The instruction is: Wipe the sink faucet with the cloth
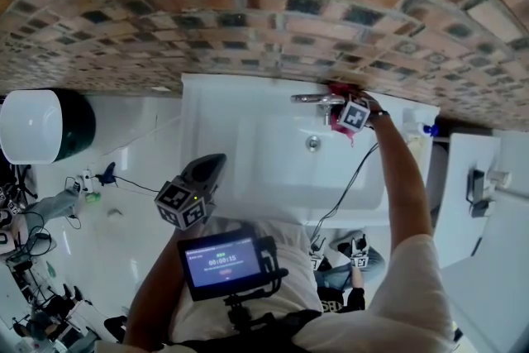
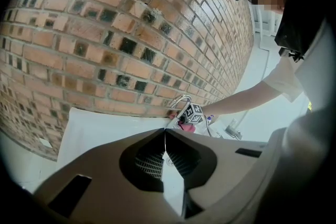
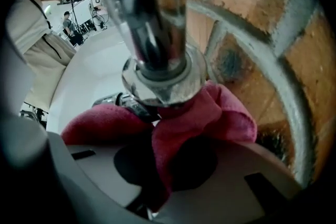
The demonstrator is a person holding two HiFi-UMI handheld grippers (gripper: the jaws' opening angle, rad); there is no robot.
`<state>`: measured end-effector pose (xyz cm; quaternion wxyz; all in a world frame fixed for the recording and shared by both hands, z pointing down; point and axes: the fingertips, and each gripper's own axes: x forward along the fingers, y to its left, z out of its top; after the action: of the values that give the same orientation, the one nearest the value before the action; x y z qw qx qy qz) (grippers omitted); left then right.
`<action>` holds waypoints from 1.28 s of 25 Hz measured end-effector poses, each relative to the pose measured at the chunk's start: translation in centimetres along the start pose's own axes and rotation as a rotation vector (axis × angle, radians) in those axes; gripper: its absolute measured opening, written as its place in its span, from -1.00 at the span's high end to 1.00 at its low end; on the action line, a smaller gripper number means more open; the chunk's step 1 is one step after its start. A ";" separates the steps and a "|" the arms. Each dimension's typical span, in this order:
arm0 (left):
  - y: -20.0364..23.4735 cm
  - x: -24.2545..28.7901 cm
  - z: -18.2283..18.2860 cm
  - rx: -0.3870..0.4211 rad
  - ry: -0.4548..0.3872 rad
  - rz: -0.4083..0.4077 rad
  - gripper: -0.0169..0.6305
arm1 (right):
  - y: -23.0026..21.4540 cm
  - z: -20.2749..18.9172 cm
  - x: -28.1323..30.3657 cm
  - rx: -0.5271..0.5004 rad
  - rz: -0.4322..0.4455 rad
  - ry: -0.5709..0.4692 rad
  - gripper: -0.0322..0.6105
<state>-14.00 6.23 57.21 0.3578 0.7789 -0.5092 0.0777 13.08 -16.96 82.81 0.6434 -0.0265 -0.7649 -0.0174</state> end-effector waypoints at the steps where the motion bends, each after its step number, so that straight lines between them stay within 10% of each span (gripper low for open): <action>1: -0.1 0.1 0.0 0.002 0.001 0.000 0.93 | 0.1 0.2 -0.2 -0.017 -0.010 -0.003 0.72; 32: -4.0 2.3 -0.1 0.069 0.037 -0.071 0.93 | 1.5 4.4 -10.7 -0.064 -0.254 -0.248 0.73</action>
<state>-9.48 5.47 56.49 0.3427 0.8067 -0.4716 0.0968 10.72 -15.37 71.47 0.5356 0.0478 -0.8346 -0.1196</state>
